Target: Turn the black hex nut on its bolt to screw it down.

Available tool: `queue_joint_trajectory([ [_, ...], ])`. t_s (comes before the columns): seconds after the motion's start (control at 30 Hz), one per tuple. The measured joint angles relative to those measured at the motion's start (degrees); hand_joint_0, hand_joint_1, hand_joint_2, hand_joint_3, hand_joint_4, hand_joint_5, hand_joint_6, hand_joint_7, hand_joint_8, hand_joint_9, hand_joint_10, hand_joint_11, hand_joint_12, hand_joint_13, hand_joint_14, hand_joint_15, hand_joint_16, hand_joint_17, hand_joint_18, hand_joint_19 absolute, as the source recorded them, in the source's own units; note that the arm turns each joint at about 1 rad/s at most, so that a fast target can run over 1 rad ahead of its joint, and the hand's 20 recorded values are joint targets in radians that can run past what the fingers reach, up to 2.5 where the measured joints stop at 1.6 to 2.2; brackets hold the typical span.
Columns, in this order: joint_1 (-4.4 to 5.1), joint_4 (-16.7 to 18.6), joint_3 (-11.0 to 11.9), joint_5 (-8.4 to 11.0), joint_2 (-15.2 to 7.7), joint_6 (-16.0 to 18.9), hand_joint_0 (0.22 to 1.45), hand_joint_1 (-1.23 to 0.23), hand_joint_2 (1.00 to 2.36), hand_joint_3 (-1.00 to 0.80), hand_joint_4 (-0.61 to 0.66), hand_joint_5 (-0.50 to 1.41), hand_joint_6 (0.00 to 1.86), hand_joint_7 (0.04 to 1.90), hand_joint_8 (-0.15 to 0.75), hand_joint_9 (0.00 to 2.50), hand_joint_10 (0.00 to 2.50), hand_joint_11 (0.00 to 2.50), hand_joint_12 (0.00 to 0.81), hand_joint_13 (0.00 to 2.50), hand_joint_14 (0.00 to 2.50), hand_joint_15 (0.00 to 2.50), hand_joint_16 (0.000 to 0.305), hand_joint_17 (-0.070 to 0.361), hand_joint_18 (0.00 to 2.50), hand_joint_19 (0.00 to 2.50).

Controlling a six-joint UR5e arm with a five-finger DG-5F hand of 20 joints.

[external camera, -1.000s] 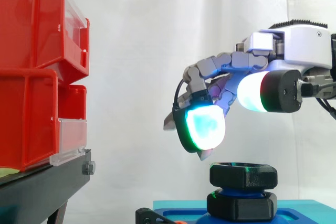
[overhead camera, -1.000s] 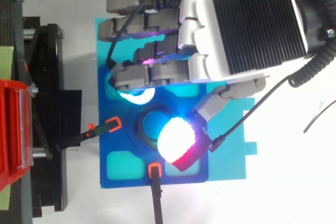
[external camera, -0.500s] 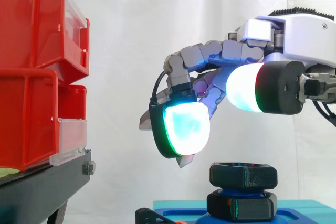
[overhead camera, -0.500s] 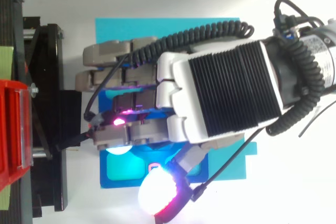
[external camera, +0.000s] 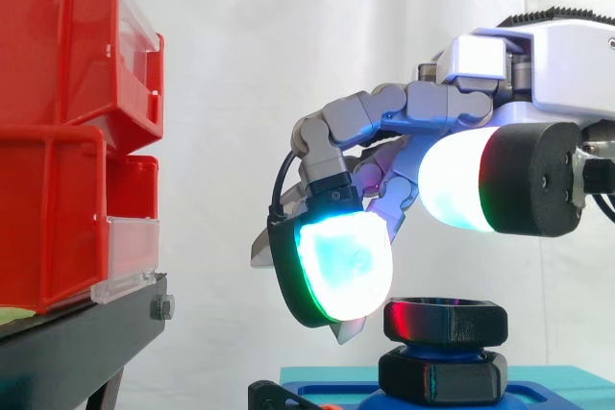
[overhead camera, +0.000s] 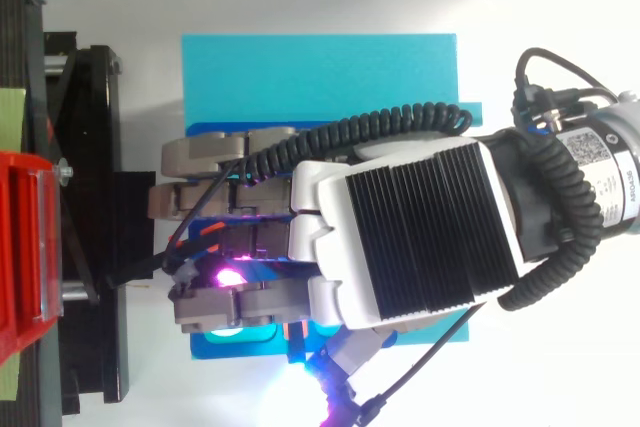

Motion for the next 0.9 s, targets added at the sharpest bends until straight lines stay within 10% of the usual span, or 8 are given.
queue_joint_trajectory([
  [0.9, -0.50, 0.6, -0.1, 0.14, 0.0, -0.5, 0.49, -0.27, 1.00, -0.50, 0.14, 0.00, 0.50, 1.38, 0.313, 1.05, 0.01, 0.31, 0.404, 0.61, 0.01, 0.20, 0.055, 0.123, 0.35, 0.35],
])
